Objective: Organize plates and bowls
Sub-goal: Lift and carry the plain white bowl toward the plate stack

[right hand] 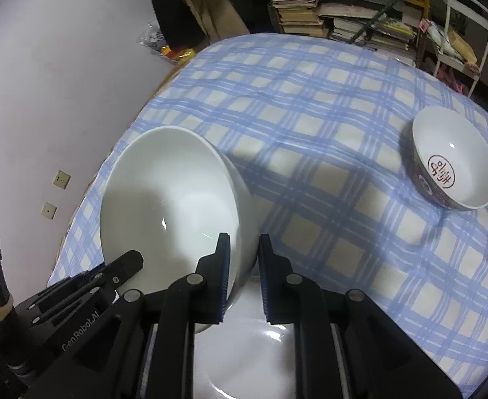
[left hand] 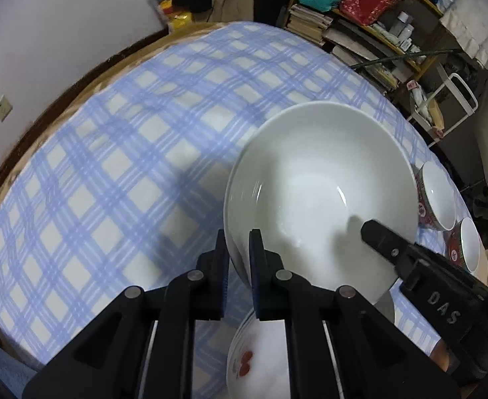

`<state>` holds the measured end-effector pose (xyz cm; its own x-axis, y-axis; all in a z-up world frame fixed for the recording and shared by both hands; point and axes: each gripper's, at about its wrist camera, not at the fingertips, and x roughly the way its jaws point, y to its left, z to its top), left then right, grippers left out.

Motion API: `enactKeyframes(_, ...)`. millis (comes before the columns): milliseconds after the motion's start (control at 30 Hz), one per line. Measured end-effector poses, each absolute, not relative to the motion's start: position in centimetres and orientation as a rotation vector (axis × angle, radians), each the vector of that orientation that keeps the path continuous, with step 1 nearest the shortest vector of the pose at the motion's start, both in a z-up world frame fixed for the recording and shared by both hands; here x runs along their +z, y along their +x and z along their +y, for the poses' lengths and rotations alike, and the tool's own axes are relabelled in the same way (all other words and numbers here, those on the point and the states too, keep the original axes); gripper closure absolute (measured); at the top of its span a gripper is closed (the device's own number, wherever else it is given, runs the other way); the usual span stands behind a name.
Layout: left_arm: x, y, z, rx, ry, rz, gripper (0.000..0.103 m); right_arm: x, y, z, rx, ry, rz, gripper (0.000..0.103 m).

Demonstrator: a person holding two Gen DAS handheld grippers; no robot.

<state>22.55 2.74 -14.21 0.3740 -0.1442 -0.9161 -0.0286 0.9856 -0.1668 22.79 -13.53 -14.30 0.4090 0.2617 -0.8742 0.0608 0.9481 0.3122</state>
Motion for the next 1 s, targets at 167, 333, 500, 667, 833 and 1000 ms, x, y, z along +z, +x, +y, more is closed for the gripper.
enactKeyframes(167, -15.1, 23.6, 2.8, -0.083, -0.204, 1.203, 0.093, -14.9, 23.9, -14.2, 0.123, 0.333, 1.162, 0.085)
enactKeyframes(333, -16.2, 25.0, 2.9, -0.075, -0.231, 1.222, 0.093, -15.5, 25.2, -14.0, 0.114, 0.310, 1.163, 0.085)
enactKeyframes(500, -17.0, 26.0, 2.9, -0.074, -0.253, 1.229, 0.093, -16.5, 26.1, -14.2, 0.108, 0.308, 1.167, 0.085)
enactKeyframes(667, -17.6, 26.7, 2.8, -0.070, -0.277, 1.224, 0.093, -17.9, 26.8, -14.9, 0.105, 0.347, 1.186, 0.085)
enactKeyframes(833, -18.1, 26.9, 2.5, -0.085, -0.255, 1.250, 0.090, -18.6, 27.0, -14.8, 0.109, 0.332, 1.192, 0.085)
enactKeyframes(1000, -18.0, 26.7, 2.1, -0.088, -0.214, 1.247, 0.089, -18.5, 26.9, -14.4, 0.107, 0.283, 1.193, 0.085)
